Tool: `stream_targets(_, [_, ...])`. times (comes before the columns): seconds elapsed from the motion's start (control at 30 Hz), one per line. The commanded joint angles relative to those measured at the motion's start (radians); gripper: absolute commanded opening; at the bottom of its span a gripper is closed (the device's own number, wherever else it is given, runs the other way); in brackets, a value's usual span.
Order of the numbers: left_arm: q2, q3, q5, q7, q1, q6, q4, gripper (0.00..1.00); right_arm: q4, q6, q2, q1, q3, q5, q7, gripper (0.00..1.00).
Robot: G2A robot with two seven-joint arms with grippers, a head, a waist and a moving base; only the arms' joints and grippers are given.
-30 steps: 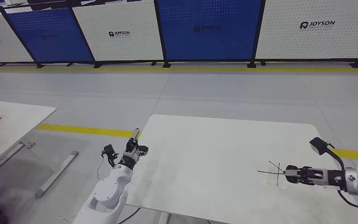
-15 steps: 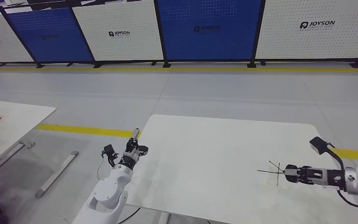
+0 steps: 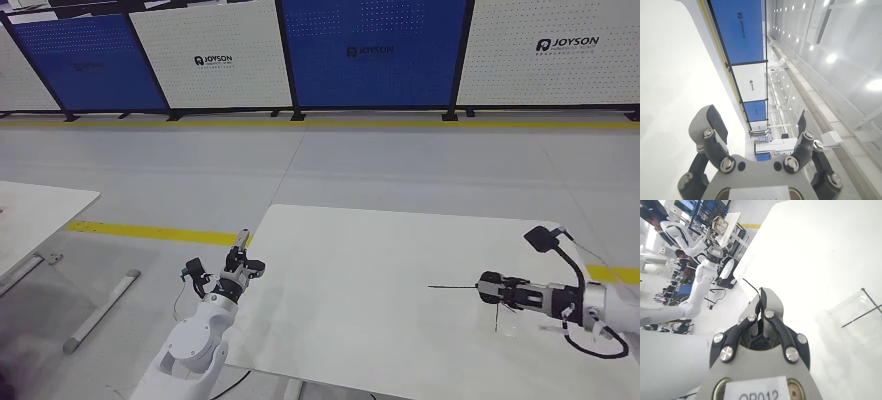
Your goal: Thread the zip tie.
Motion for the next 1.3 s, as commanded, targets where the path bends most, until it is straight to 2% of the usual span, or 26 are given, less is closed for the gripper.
stream_targets(0.0, [0.000,0.000,0.000,0.000,0.000,0.000,0.000,1.00,0.010,0.005,-0.004,0.018,-0.028,-0.018,0.018,0.00])
stream_targets(0.53, [0.000,0.000,0.000,0.000,0.000,0.000,0.000,1.00,0.009,0.003,-0.005,0.016,-0.028,-0.015,0.013,0.00])
stream_targets(0.63, [0.000,0.000,0.000,0.000,0.000,0.000,0.000,1.00,0.012,-0.062,-0.007,0.015,-0.014,0.017,-0.021,0.00])
stream_targets(0.8, [0.000,0.000,0.000,0.000,0.000,0.000,0.000,1.00,0.000,-0.181,-0.012,0.045,-0.011,-0.047,-0.067,0.00])
stream_targets(0.93, [0.000,0.000,0.000,0.000,0.000,0.000,0.000,1.00,-0.002,-0.186,-0.022,0.072,-0.053,-0.133,-0.097,0.00])
stream_targets(1.0, [0.000,0.000,0.000,0.000,0.000,0.000,0.000,1.00,0.027,-0.186,-0.030,0.094,-0.077,-0.091,-0.090,0.00])
stream_targets(1.27, [0.000,0.000,0.000,0.000,0.000,0.000,0.000,1.00,0.027,-0.186,-0.030,0.094,-0.077,-0.091,-0.090,0.00])
